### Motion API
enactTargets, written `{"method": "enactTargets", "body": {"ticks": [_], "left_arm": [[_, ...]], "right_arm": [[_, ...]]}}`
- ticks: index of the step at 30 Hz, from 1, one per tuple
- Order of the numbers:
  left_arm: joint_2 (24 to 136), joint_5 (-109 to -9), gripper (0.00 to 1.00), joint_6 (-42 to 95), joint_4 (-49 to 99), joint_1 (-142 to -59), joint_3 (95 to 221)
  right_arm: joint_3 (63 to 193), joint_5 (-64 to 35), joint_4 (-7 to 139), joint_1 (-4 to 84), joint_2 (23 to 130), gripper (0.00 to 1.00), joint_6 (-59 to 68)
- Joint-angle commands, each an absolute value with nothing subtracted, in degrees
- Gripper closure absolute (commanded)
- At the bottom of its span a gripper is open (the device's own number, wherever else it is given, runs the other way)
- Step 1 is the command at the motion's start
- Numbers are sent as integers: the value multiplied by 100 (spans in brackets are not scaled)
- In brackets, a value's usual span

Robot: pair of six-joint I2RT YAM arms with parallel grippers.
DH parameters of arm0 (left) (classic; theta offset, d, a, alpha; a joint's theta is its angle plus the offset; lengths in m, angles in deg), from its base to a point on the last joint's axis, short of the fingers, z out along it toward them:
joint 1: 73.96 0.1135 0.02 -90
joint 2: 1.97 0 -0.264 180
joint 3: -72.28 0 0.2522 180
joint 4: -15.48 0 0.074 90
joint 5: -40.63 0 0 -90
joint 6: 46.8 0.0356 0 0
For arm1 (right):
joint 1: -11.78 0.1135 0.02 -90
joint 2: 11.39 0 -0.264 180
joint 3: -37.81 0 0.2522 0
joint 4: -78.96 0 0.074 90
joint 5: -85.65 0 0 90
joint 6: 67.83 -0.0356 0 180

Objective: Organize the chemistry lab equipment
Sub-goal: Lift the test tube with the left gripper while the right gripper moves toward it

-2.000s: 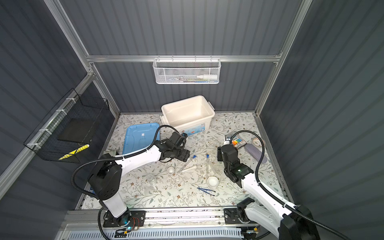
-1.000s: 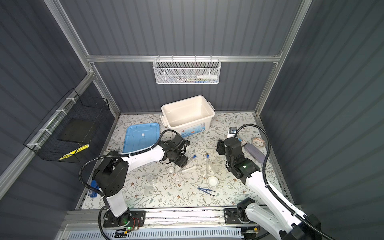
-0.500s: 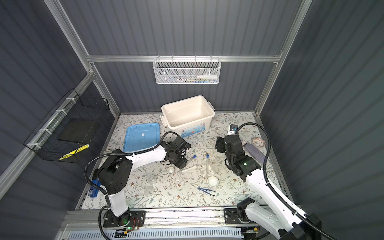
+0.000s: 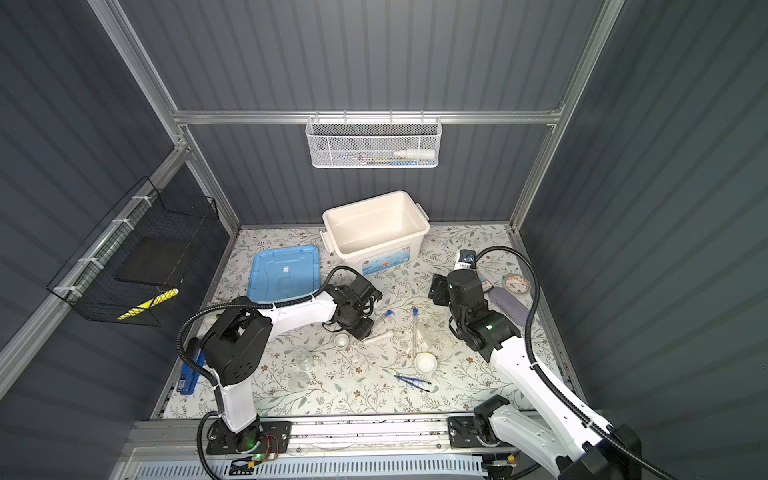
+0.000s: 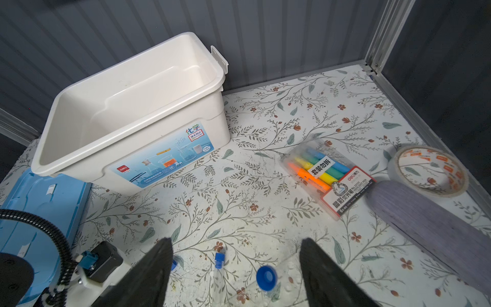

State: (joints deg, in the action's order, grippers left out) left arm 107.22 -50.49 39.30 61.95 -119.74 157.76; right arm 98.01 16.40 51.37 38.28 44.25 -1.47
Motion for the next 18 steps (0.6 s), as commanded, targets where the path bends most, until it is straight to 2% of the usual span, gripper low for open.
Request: {"method": "enactTargets", "body": {"ticks": [1, 9, 18], "left_arm": [[10886, -4938, 58, 3776, 6431, -12010, 15853], [11011, -4808, 65, 3717, 6508, -12010, 15968], [11040, -4867, 81, 3672, 6449, -12010, 15942]], "right_arm": [[9947, 1589, 5047, 3806, 4420, 23, -226], [10059, 1401, 5007, 3803, 4548, 23, -399], [10208, 1140, 5005, 3803, 4729, 24, -751]]}}
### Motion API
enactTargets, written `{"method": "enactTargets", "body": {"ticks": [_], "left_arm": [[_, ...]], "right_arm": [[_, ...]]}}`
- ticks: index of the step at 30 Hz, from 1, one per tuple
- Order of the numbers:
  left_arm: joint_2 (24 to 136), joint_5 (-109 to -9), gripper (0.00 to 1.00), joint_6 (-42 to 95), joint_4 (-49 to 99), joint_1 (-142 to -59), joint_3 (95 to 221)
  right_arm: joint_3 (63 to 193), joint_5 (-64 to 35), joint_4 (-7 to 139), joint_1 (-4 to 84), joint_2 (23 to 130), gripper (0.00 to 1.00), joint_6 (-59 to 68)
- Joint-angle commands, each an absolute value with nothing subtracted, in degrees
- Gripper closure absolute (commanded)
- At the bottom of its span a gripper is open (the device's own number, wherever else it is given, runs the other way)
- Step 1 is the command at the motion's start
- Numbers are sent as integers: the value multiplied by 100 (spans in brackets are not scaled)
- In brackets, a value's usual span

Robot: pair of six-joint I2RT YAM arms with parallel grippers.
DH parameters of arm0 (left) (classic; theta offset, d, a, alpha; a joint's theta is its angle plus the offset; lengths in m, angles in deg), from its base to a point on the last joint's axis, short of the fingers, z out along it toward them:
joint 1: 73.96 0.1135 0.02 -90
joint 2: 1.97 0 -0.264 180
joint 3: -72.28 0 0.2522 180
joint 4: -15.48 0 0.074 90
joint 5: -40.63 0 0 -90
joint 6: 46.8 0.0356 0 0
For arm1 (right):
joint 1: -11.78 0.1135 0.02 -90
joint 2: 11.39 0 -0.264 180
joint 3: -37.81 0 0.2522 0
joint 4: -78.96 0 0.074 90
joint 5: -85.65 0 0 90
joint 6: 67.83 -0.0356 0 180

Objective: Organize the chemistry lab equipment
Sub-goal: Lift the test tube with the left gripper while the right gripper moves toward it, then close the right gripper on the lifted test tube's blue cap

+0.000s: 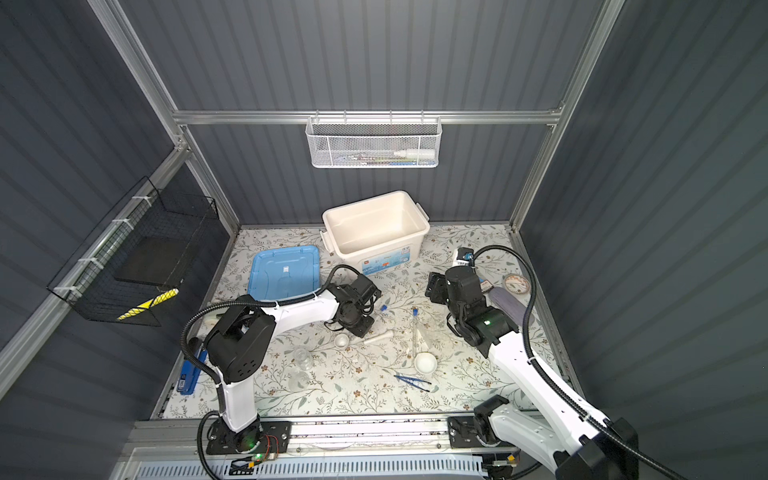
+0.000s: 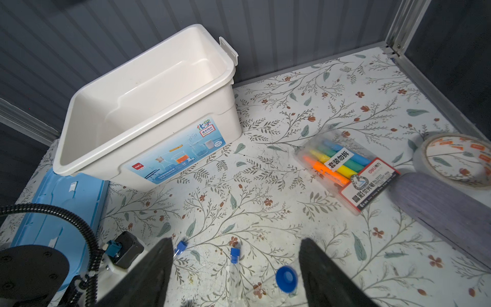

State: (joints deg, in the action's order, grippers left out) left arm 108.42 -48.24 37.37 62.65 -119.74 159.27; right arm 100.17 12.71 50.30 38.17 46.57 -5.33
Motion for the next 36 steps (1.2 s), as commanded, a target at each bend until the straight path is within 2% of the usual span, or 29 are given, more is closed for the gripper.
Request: {"method": "enactTargets", "body": {"ticks": [1, 13, 22, 36], "left_arm": [[11025, -4874, 82, 3652, 6419, -12010, 15931], [10670, -4883, 84, 3608, 6095, -12010, 15985], [10239, -4871, 84, 3669, 5758, -12010, 15951], [9631, -5060, 84, 3660, 5140, -12003, 15670]], "right_arm": [[10238, 1087, 4992, 3801, 4778, 24, -803], [10684, 137, 5027, 3801, 5593, 26, -1387], [10826, -203, 5068, 3770, 6095, 27, -1920], [11177, -1255, 5360, 3630, 6874, 34, -2315]]}}
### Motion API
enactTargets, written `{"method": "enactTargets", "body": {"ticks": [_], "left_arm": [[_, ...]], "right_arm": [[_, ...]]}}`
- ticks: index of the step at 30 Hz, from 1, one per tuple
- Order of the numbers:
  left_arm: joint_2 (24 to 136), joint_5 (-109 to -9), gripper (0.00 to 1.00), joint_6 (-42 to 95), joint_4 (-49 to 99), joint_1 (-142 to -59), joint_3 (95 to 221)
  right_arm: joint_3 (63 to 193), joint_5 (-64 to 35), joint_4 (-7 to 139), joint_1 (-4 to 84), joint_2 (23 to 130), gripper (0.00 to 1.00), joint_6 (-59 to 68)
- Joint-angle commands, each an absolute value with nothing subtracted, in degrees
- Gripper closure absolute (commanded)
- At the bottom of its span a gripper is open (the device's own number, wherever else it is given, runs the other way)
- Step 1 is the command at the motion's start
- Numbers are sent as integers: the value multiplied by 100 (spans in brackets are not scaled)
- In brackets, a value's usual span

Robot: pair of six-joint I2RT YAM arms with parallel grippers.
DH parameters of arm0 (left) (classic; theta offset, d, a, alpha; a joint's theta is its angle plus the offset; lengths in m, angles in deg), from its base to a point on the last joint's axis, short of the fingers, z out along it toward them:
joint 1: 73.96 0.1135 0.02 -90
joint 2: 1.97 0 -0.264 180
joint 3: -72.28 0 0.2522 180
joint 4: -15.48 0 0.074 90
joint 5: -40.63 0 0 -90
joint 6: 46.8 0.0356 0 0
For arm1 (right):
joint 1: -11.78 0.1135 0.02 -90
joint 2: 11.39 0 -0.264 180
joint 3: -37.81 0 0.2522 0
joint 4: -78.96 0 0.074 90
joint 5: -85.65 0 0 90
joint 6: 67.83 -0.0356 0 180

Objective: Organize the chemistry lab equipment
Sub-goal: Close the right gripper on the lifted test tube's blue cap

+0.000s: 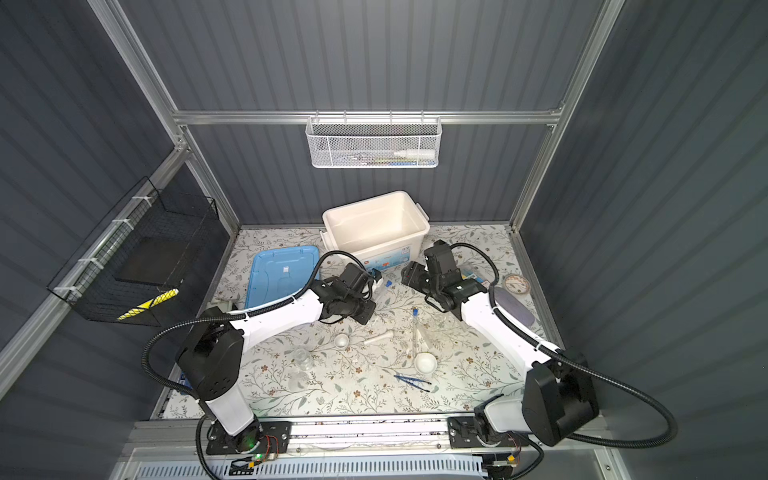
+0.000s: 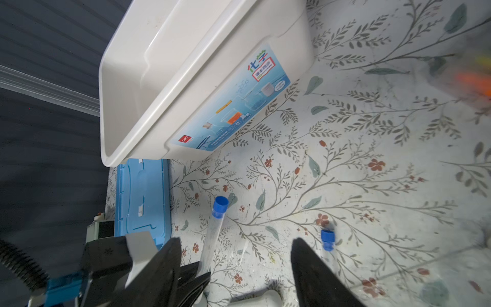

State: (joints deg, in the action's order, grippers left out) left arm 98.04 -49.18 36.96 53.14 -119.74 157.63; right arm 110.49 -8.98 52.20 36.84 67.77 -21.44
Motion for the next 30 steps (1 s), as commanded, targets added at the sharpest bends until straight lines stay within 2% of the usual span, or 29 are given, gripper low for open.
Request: {"method": "enactTargets", "body": {"ticks": [1, 23, 30], "left_arm": [[9609, -5080, 84, 3669, 5103, -12008, 15671], [9134, -5287, 84, 3766, 4546, -12022, 15272], [9076, -5319, 84, 3748, 4426, -12027, 15178]], "right_arm": [[11201, -1336, 5391, 3621, 6932, 34, -2335], [11735, -2281, 5573, 3598, 7943, 43, -2538], [11781, -2463, 5718, 3602, 8098, 49, -2640]]}}
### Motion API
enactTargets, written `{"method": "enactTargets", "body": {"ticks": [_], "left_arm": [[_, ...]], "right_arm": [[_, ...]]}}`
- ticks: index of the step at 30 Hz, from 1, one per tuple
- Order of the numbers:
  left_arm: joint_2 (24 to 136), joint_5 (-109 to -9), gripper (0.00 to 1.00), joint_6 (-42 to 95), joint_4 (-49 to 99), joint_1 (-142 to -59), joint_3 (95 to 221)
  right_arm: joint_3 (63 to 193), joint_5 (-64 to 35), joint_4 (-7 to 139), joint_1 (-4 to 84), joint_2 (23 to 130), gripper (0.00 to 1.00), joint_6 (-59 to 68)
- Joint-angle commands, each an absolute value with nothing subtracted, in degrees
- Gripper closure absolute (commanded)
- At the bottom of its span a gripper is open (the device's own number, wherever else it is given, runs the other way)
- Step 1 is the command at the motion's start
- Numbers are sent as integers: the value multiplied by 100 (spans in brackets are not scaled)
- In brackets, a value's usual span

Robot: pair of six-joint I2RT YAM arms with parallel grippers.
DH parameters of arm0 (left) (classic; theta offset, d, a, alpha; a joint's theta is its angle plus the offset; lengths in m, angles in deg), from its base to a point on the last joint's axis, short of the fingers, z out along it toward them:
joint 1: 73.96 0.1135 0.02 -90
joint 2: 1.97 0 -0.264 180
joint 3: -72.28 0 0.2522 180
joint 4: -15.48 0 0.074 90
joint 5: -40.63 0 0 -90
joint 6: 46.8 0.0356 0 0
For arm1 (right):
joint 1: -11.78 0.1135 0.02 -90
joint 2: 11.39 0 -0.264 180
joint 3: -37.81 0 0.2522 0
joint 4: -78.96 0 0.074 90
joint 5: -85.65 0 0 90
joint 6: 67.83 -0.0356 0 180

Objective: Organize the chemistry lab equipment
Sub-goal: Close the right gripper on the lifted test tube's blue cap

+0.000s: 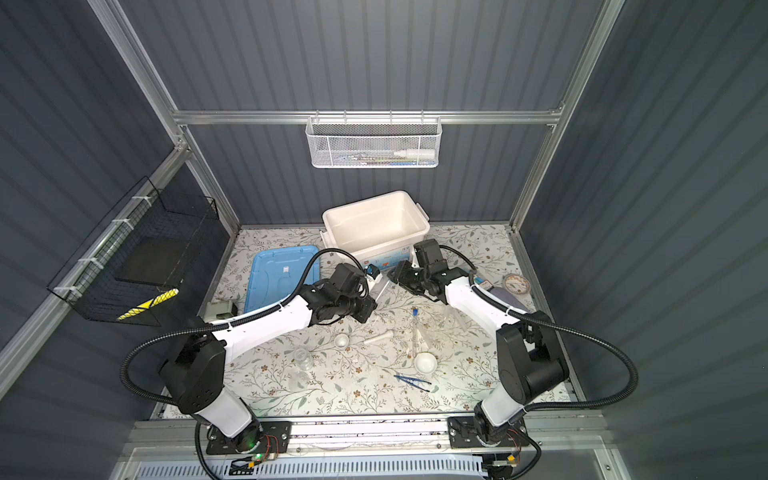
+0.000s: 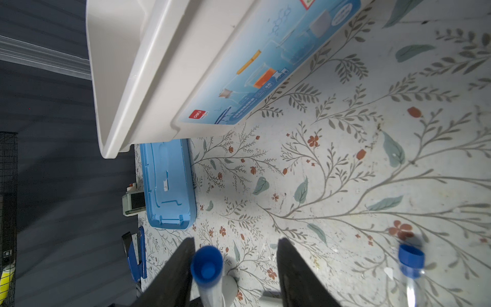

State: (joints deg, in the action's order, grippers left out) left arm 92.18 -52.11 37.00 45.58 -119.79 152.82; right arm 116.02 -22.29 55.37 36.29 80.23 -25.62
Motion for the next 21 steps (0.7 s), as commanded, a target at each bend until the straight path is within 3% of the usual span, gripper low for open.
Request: {"method": "enactTargets", "body": {"ticks": [1, 21], "left_arm": [[9084, -5330, 84, 3749, 4423, -12031, 15170], [9163, -5341, 84, 3748, 4413, -12040, 15208]], "right_arm": [[11783, -2539, 5757, 3604, 8115, 50, -2662], [11758, -2682, 5887, 3612, 8159, 67, -2669]]}}
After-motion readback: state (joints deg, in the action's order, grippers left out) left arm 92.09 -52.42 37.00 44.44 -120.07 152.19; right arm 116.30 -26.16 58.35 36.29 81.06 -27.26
